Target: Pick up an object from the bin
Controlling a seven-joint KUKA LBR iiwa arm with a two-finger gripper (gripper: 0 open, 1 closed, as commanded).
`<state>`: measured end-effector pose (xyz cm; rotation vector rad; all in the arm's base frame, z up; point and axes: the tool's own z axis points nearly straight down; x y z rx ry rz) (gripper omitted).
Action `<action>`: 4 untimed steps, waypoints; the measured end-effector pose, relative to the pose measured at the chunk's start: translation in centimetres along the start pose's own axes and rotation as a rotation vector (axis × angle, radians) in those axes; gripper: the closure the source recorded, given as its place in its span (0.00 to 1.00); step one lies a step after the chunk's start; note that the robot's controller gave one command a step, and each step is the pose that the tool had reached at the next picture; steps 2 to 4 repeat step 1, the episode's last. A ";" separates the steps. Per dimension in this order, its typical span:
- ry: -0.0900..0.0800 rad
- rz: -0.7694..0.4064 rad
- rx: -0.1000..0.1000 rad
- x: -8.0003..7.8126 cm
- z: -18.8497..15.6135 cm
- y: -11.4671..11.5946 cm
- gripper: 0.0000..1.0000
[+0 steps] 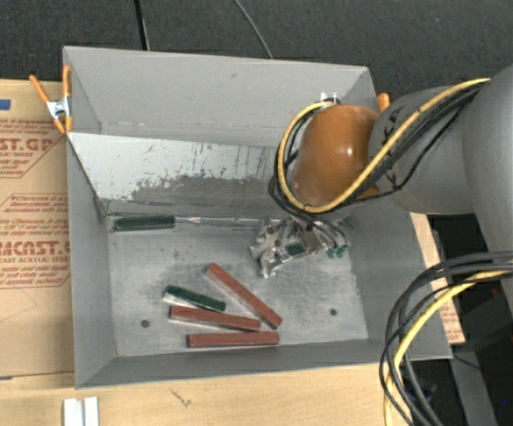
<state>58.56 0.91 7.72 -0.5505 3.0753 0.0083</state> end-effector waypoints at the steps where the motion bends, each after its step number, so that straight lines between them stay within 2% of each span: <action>1: 0.015 -0.055 0.001 0.1 -13.0 -0.2 1.00; 4: 0.015 -0.055 0.001 0.1 -13.0 -0.2 1.00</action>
Offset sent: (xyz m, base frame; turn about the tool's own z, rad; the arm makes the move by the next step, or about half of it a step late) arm 0.0000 0.0000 0.0000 0.0000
